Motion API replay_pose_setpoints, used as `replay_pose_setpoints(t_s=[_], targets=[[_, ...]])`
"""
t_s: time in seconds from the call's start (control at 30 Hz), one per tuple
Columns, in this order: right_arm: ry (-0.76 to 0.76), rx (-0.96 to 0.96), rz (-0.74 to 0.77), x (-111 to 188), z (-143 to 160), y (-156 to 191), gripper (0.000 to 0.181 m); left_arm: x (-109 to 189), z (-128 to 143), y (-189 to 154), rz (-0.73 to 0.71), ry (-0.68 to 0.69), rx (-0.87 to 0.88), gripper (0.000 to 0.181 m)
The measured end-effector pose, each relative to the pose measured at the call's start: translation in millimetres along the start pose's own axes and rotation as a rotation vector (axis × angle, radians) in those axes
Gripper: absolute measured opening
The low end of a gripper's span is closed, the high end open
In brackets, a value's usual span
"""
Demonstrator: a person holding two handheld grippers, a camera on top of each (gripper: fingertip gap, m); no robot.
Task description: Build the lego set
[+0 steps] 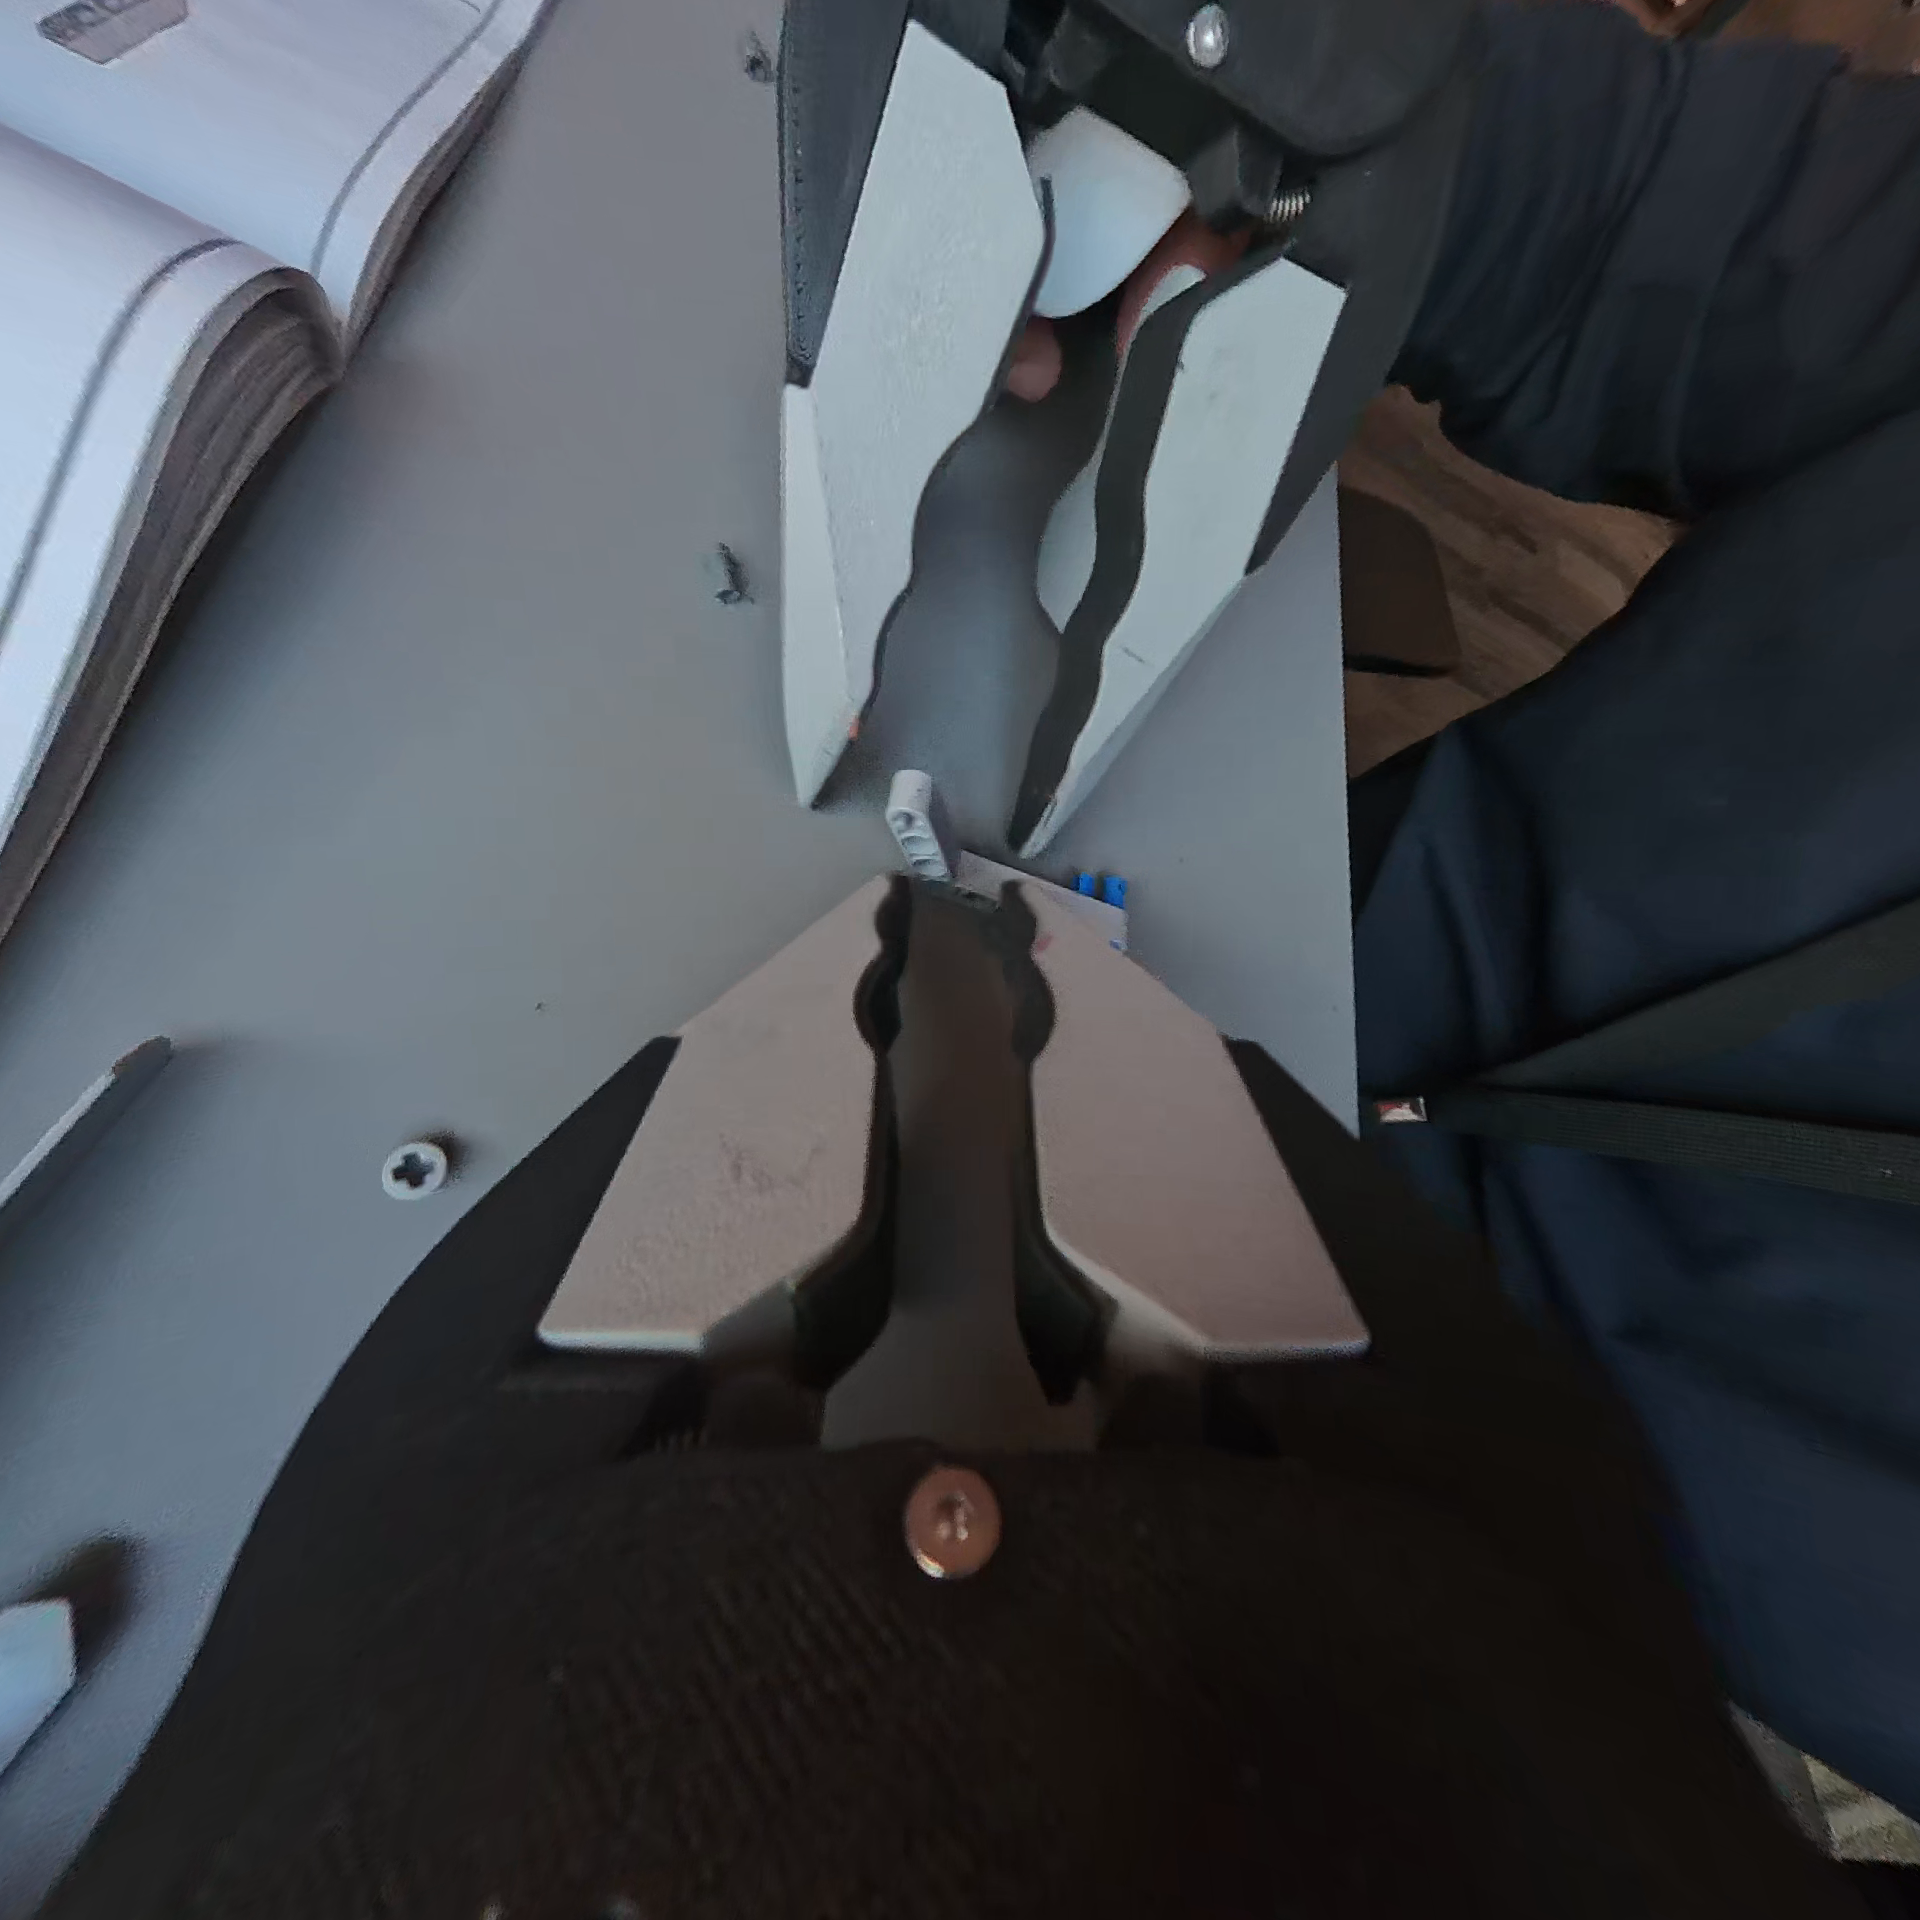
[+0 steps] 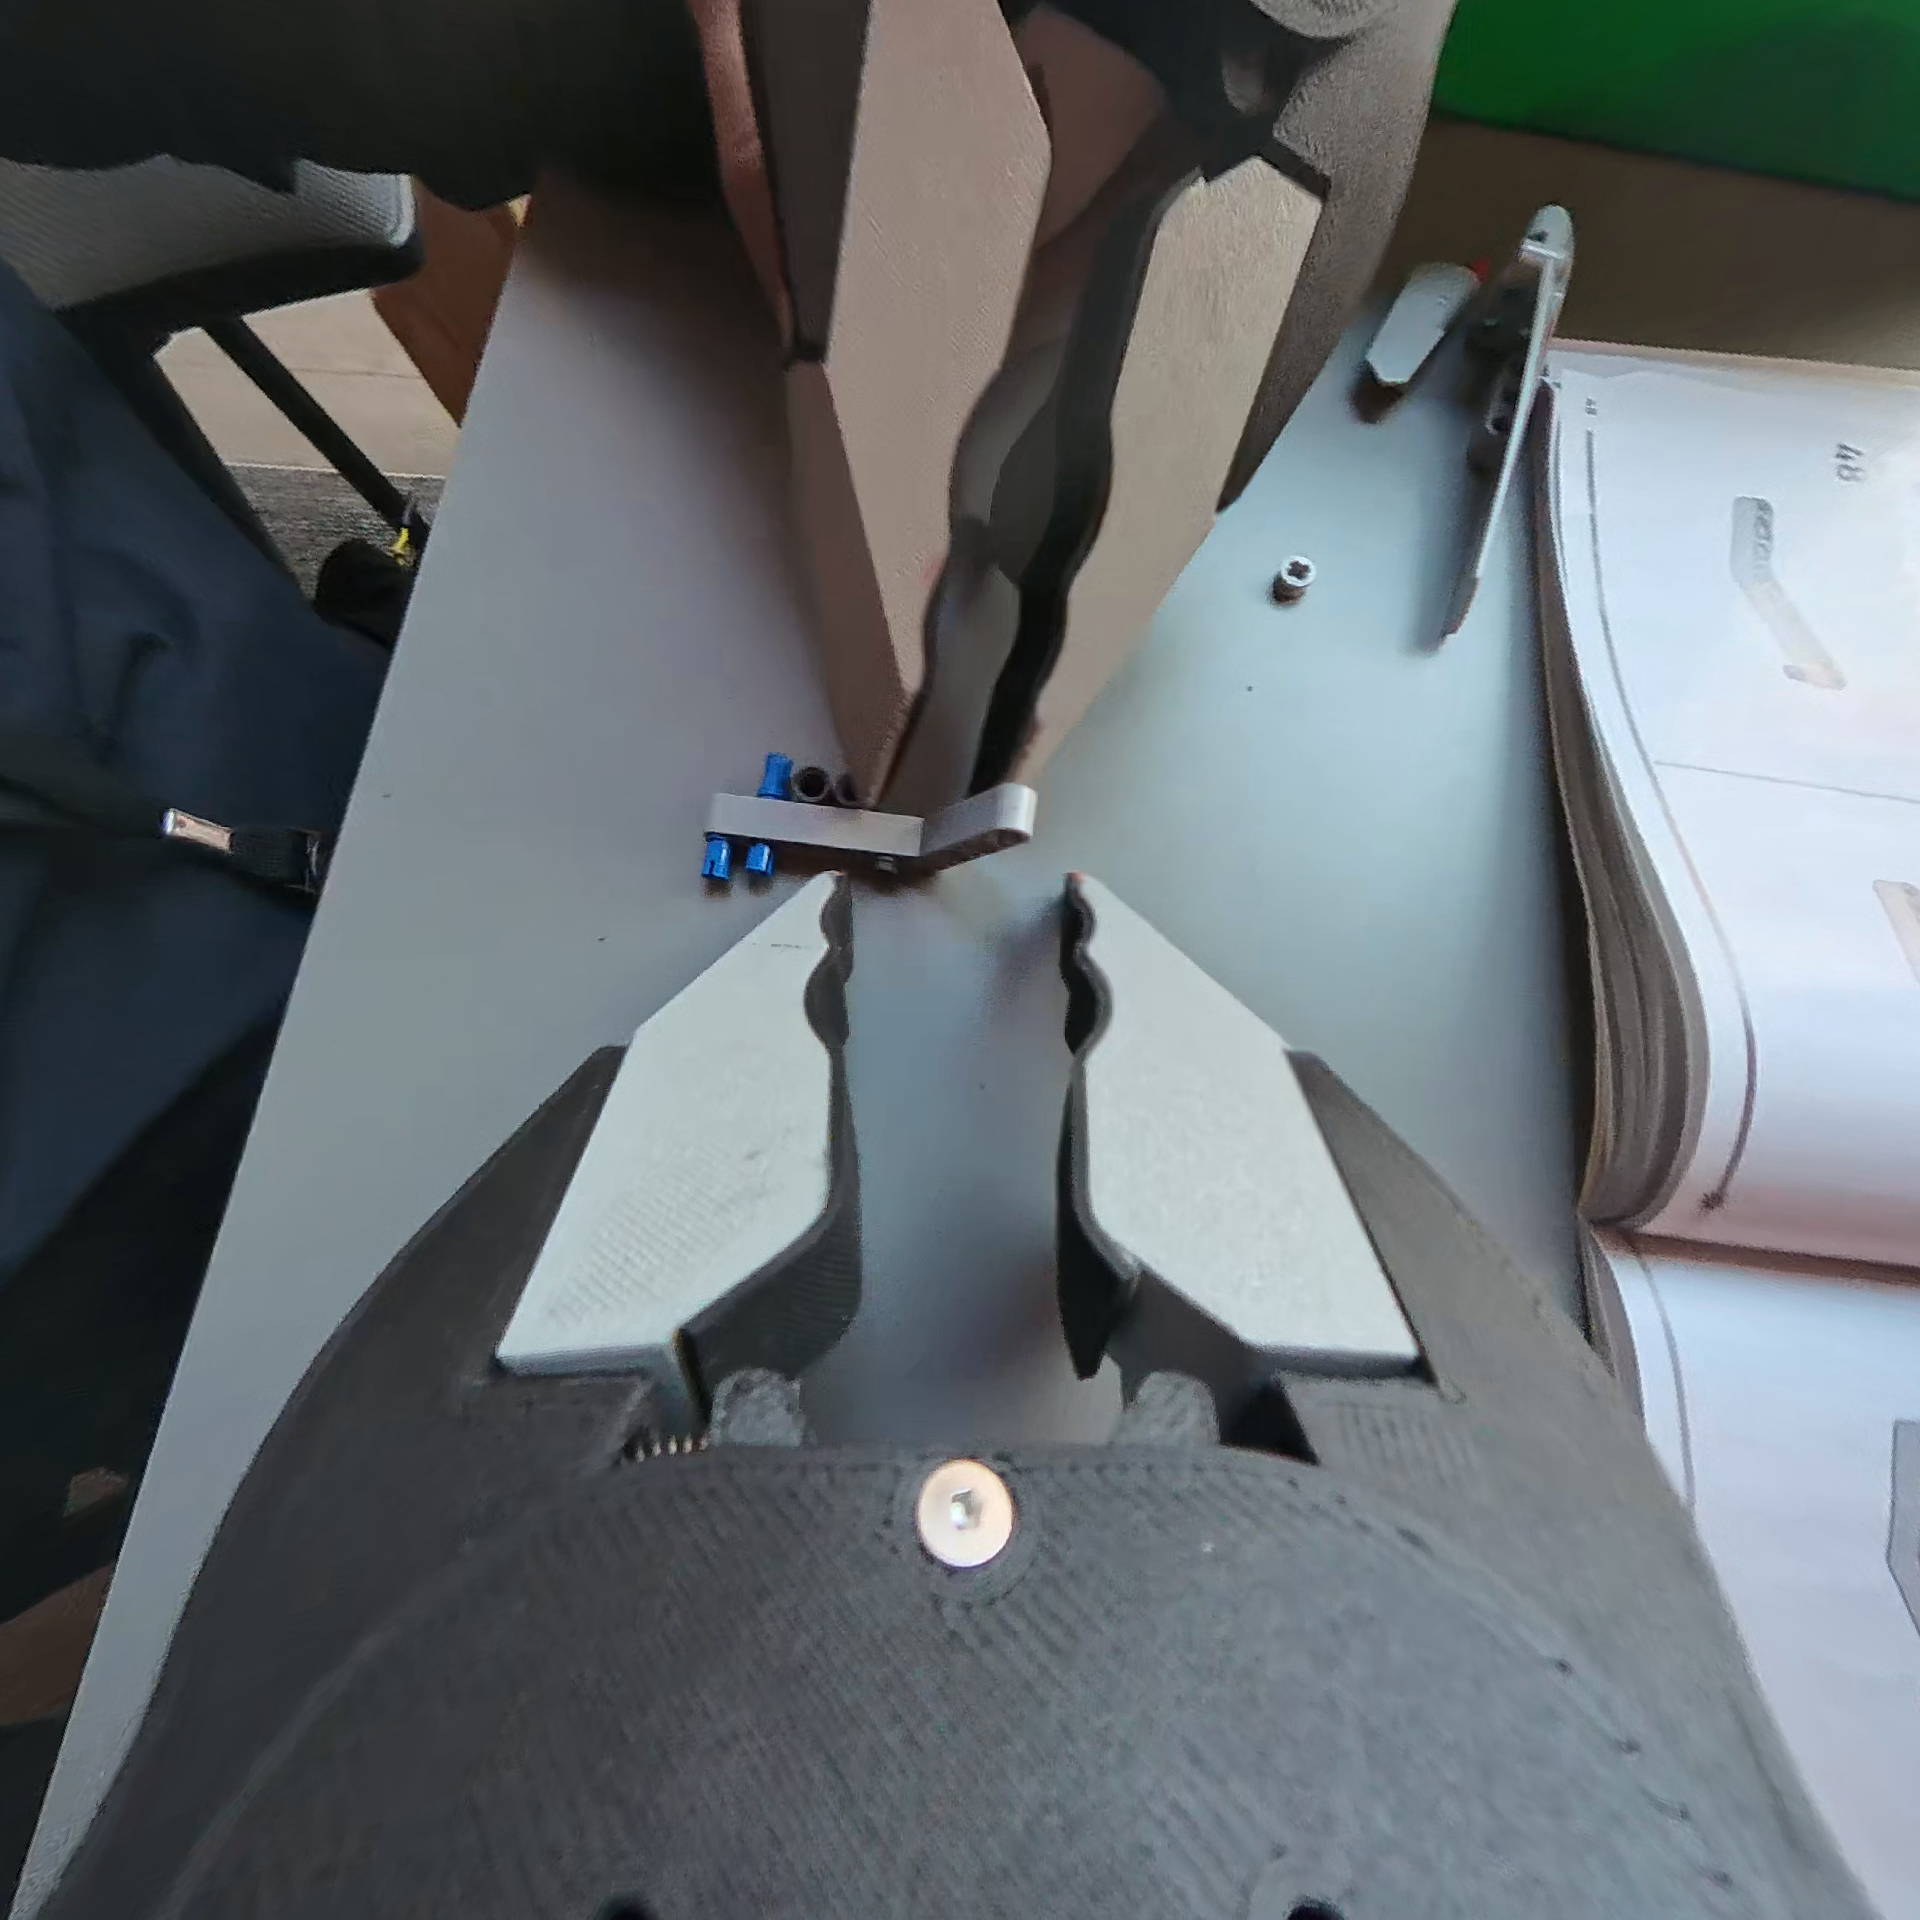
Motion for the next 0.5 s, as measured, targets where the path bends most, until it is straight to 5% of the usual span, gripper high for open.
replay_pose_setpoints(t_s=[0.03,0.1,0.43,0.5], targets=[[-0.001,0.011,-0.008,0.2,-0.2,1.5,0.025,-2.3,1.0,-0.8,0.008,0.019,-0.005,0.003],[0.0,0.052,-0.019,0.6,-0.1,6.4,0.013,-6.1,1.1,-1.1,0.008,0.041,-0.015,0.0],[0.015,0.095,0.014,4.9,3.7,8.6,0.017,-3.9,-2.1,-1.2,0.027,0.007,0.0,0.012],[0.017,0.104,0.027,6.3,4.9,7.1,0.004,-3.5,-2.4,-0.6,0.028,0.003,0.01,0.013]])
Point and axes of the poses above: each gripper's, where its closed fingertips meet, x back along the fingers, z out of its underside, y = z × x across the jaws, the point moved 4 cm from there along x, back along the fingers, and after that the axes turned 4 degrees about -y, right-handed, at the moved point
